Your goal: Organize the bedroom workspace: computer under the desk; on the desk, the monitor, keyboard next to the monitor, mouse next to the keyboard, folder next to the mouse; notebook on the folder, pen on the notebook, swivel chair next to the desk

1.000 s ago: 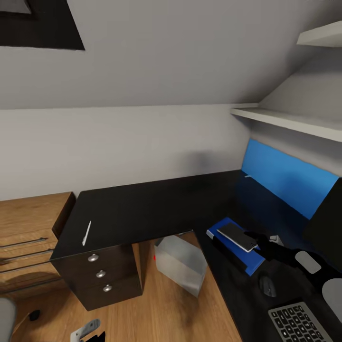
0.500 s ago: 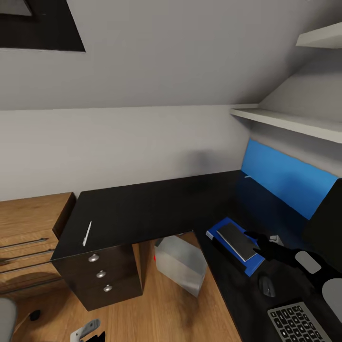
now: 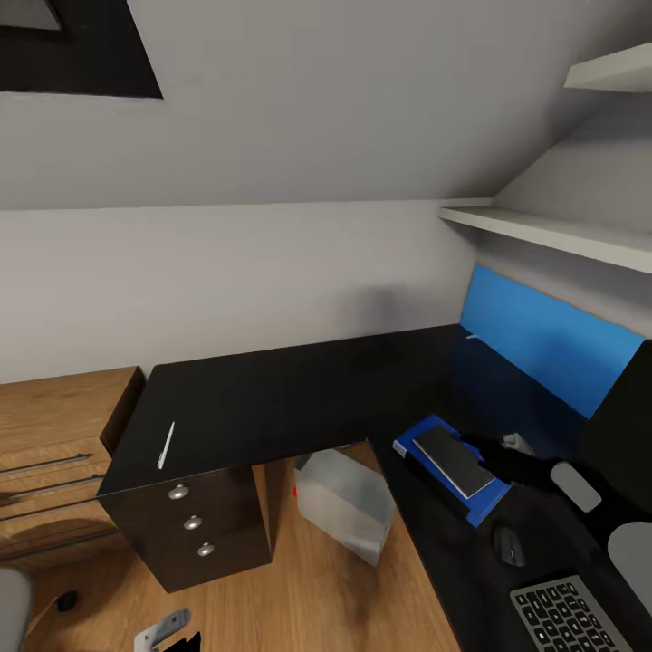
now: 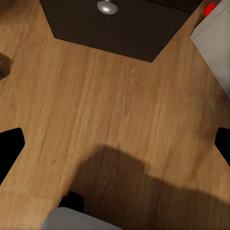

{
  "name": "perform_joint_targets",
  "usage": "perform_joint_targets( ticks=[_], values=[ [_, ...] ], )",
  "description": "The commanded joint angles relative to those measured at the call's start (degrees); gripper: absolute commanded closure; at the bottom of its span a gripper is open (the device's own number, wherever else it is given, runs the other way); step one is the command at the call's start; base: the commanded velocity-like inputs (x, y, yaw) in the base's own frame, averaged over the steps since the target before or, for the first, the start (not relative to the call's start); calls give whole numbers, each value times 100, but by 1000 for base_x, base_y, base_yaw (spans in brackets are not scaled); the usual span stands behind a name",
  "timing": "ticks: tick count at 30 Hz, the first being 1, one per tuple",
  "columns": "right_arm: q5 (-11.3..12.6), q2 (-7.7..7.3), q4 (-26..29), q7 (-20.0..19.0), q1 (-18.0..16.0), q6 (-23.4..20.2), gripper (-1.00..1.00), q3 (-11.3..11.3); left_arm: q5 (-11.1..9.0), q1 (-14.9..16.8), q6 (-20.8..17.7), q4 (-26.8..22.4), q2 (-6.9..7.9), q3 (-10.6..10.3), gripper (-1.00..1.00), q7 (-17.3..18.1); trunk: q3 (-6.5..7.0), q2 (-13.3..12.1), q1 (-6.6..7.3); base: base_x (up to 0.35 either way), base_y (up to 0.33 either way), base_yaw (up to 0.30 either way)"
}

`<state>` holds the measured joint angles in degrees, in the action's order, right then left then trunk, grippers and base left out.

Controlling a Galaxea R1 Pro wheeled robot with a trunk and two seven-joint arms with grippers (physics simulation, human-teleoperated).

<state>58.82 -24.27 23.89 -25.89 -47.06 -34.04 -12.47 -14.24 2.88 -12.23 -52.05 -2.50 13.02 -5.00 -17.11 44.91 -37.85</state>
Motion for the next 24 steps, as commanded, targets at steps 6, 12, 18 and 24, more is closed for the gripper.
perform_joint_targets(
  ticks=[6, 12, 18, 24],
  values=[
    [-405, 260, 632, 383, -5, 17, -100, -484, -66, 2, -34, -8, -5, 6, -100, -19, -8, 6, -1, 0, 0, 0],
    [-1225, 748, 1275, 1276, -5, 464, -100, -912, -70, 2, -34, -5, -5, 7, -100, -19, -8, 6, -1, 0, 0, 0],
    [-1952, 1265, 1398, 1962, 6, 956, -100, -988, -70, 2, -34, 0, -5, 8, -100, -13, -8, 6, -1, 0, 0, 0],
    [-2276, 1634, 1405, 2362, 19, 1227, -100, -1000, -66, 2, -32, -3, -5, 5, -100, -10, -8, 6, -1, 0, 0, 0]
  ],
)
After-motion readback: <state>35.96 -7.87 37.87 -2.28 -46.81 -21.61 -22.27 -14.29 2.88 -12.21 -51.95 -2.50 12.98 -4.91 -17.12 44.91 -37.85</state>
